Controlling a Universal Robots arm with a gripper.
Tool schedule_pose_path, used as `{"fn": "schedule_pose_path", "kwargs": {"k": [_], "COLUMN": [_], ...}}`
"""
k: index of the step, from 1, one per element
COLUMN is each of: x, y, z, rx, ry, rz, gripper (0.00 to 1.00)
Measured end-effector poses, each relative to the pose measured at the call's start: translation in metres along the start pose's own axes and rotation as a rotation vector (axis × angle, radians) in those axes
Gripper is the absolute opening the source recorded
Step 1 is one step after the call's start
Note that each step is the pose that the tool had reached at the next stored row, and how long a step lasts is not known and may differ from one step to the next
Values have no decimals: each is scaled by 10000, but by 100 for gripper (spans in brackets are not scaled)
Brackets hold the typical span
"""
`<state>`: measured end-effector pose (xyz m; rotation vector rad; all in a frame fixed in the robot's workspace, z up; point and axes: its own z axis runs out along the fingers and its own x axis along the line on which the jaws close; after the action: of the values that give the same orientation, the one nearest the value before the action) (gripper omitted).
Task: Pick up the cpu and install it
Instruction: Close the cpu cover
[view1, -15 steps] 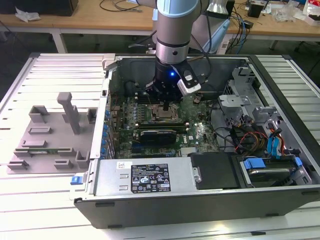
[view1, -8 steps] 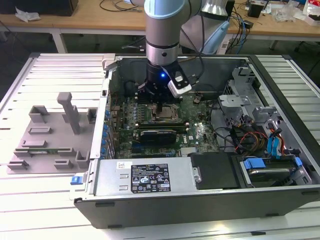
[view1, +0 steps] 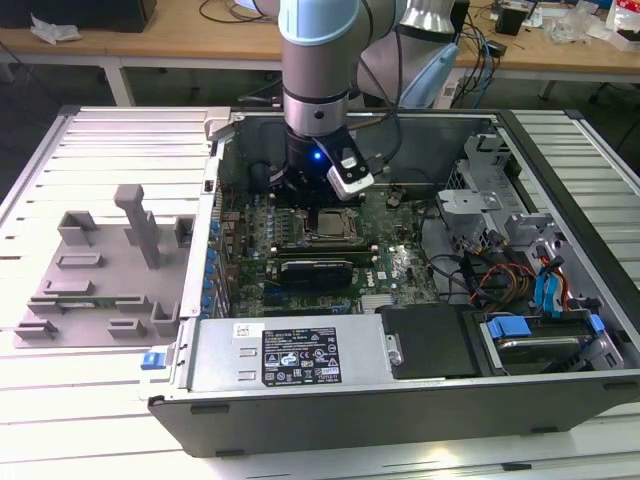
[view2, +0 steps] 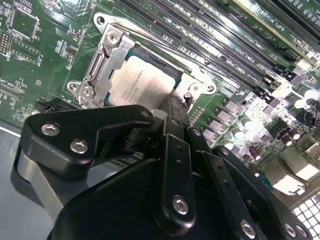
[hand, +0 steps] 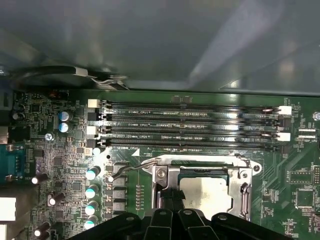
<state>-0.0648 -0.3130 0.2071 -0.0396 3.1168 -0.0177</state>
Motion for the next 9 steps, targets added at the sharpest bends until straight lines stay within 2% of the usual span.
{"fn": "schedule_pose_path", "kwargs": {"k": [7,9], "x": [11,9], "y": [0,0], "z": [-2,-52], "rx": [-4,-5], "ry": [0,-2], "rz": [1,1], "gripper": [11,11]}}
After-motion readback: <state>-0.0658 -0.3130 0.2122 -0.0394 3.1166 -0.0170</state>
